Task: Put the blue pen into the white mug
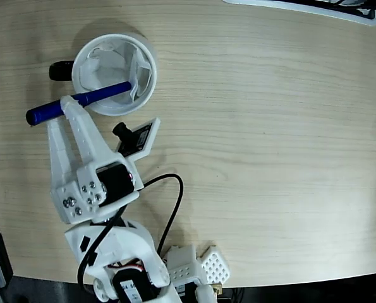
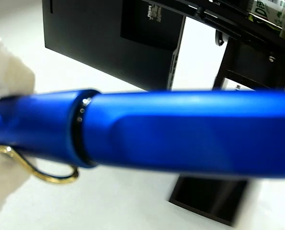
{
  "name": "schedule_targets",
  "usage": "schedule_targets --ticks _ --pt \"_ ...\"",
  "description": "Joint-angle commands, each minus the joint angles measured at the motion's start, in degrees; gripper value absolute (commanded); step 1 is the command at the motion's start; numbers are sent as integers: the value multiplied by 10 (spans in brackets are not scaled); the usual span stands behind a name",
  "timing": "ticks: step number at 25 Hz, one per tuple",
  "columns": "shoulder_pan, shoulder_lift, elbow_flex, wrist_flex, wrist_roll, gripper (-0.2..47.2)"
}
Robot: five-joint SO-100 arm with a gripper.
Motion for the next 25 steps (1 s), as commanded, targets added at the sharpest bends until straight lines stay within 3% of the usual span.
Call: schedule_targets --ticks 1,2,3,5,8,11,12,14,18,25 --pt "-8 4 16 -25 4 111" --pt "-8 4 20 -25 4 181" --pt "-7 4 24 -25 4 214" --pt "-4 4 27 -25 3 215" --pt "-2 3 33 -25 -2 280" --pt "4 9 39 -25 -26 280" --pt "5 18 41 -25 -46 239" --pt "11 47 50 -25 -104 3" --pt "39 141 99 -25 -249 0" --pt "71 301 275 -21 -667 0"
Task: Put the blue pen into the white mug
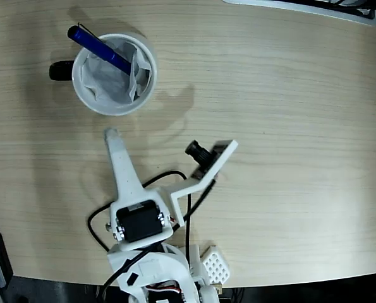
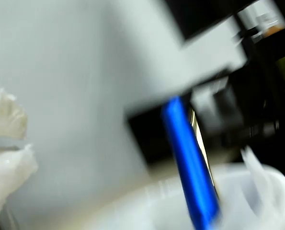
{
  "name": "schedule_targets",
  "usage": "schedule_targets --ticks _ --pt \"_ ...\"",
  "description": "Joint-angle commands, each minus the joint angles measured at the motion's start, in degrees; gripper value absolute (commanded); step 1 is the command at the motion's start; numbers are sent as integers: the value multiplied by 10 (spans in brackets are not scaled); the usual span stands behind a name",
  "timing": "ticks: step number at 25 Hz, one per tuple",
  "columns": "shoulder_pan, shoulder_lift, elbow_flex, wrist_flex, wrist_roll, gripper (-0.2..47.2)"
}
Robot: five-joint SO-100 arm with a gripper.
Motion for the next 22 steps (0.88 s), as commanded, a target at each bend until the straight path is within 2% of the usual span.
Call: schedule_targets --ticks 1,3,7,15,22 --pt "22 72 62 -10 -171 0" --pt "45 90 73 60 -236 0" --pt "96 128 75 205 -275 0" --pt "156 314 130 445 -215 0" --pt "199 475 178 605 -135 -1"
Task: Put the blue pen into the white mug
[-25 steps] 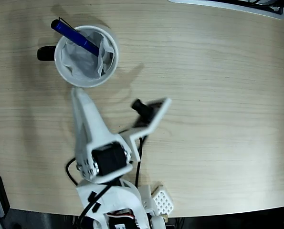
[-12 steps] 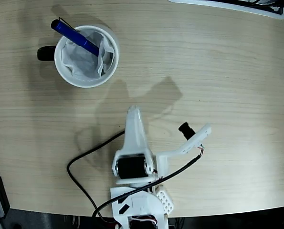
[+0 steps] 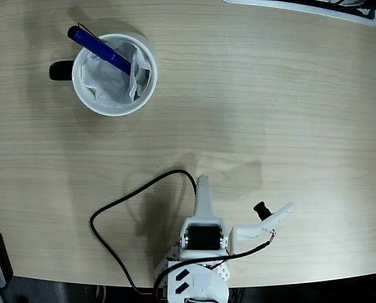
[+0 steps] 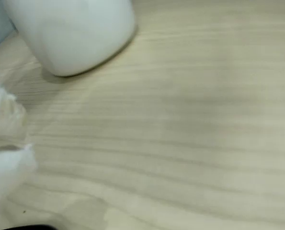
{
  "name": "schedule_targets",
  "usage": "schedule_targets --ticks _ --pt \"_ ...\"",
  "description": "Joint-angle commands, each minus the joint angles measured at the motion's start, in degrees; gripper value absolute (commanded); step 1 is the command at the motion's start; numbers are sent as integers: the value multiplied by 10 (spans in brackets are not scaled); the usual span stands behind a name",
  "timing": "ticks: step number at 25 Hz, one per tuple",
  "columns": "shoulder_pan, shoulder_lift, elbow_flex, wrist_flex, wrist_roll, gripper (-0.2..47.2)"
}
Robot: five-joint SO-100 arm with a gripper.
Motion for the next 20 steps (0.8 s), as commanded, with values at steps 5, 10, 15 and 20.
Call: schedule_targets --ticks 5,10,15,20 --pt "11 138 17 139 12 -1" --pt "13 159 21 149 13 0" --pt "11 164 23 150 12 0" --pt "11 164 23 150 11 0"
